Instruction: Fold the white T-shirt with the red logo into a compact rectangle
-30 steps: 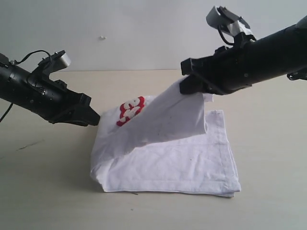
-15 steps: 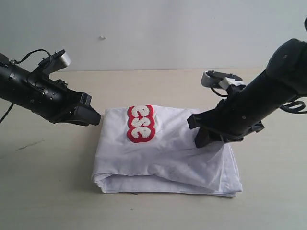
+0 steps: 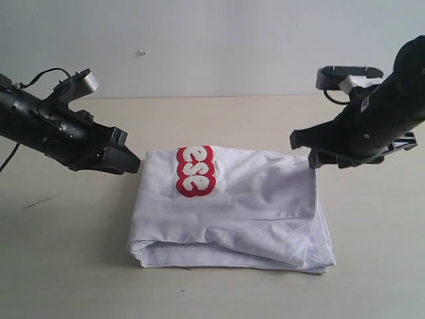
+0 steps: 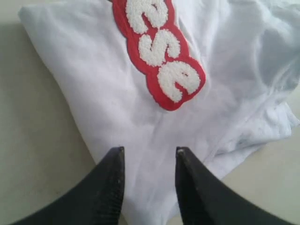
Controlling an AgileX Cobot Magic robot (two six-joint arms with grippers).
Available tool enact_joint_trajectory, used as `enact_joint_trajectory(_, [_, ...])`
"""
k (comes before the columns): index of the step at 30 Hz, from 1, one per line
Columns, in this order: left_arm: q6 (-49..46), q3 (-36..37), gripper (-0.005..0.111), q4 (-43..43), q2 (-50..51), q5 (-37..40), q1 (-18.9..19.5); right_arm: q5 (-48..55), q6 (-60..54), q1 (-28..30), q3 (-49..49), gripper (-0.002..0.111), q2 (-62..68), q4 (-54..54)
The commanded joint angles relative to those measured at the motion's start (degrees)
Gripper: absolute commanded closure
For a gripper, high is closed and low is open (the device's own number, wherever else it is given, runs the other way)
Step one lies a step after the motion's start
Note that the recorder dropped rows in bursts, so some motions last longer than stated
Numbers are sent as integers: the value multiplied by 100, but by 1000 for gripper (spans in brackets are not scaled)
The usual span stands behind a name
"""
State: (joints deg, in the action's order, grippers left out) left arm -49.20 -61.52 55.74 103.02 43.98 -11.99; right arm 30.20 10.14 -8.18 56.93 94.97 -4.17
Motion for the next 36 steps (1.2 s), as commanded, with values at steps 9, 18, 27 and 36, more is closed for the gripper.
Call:
enact_joint_trajectory(9, [-23, 18, 70, 64, 29, -3, 5, -200, -4450, 16, 0, 108, 980, -4569])
enact_joint_trajectory(18, [-23, 18, 70, 50, 50, 9, 5, -451, -1312, 16, 0, 108, 1525, -1277])
enact_joint_trajectory(27, [-181, 18, 88, 28, -195, -45, 5, -684, -1052, 16, 0, 108, 641, -682])
enact_joint_trajectory(36, [-365, 497, 107, 151, -947, -753, 5, -779, -1052, 16, -338, 108, -428, -295])
